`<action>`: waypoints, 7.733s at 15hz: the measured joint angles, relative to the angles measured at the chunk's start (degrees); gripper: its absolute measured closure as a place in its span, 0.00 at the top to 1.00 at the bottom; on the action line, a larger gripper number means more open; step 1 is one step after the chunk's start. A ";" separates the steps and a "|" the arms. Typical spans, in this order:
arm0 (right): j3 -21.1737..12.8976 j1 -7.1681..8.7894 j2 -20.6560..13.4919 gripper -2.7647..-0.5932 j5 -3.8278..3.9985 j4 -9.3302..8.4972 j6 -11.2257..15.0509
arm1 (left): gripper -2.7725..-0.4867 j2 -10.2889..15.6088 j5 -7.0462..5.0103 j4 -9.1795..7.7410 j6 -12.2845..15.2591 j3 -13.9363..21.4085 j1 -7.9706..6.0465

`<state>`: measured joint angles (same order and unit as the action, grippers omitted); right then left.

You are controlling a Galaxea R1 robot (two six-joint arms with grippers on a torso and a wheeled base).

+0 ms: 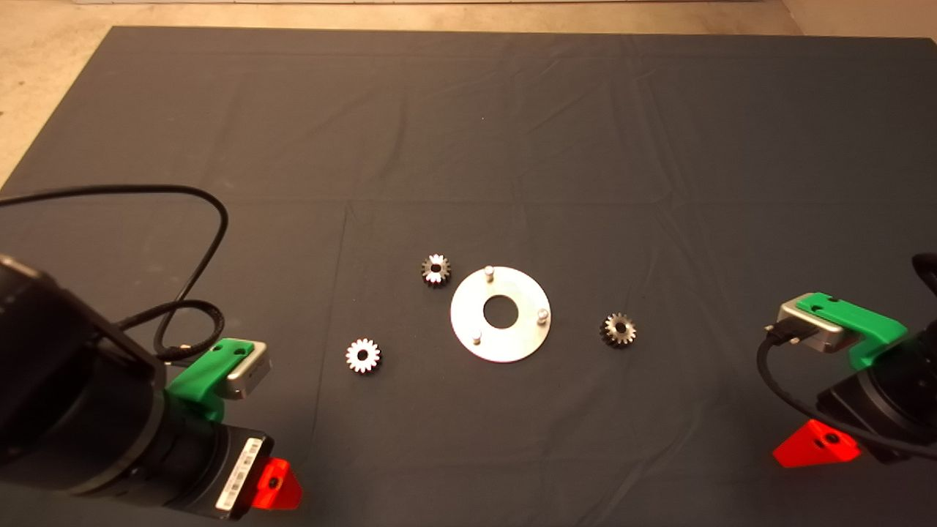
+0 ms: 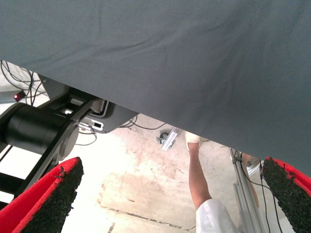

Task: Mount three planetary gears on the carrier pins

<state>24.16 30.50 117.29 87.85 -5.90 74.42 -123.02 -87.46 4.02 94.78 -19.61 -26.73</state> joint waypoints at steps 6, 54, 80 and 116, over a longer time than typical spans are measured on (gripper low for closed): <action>0.00 0.00 0.00 0.99 0.00 0.00 0.00 | 0.99 -0.02 0.00 0.00 -0.02 0.00 0.00; 0.00 0.00 -0.26 0.99 -0.02 -0.13 -0.01 | 0.99 -38.28 3.67 7.14 -32.35 -61.04 5.24; 0.00 0.00 -0.30 0.99 0.00 -0.13 0.00 | 0.94 -38.17 4.99 7.22 -35.69 -66.38 5.30; 0.00 0.00 -0.30 0.99 0.00 -0.13 0.00 | 0.39 -39.72 6.10 7.19 -38.30 -69.91 5.96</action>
<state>24.16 30.50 116.98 87.85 -6.03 74.42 -162.73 -81.36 11.22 56.48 -89.53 -20.77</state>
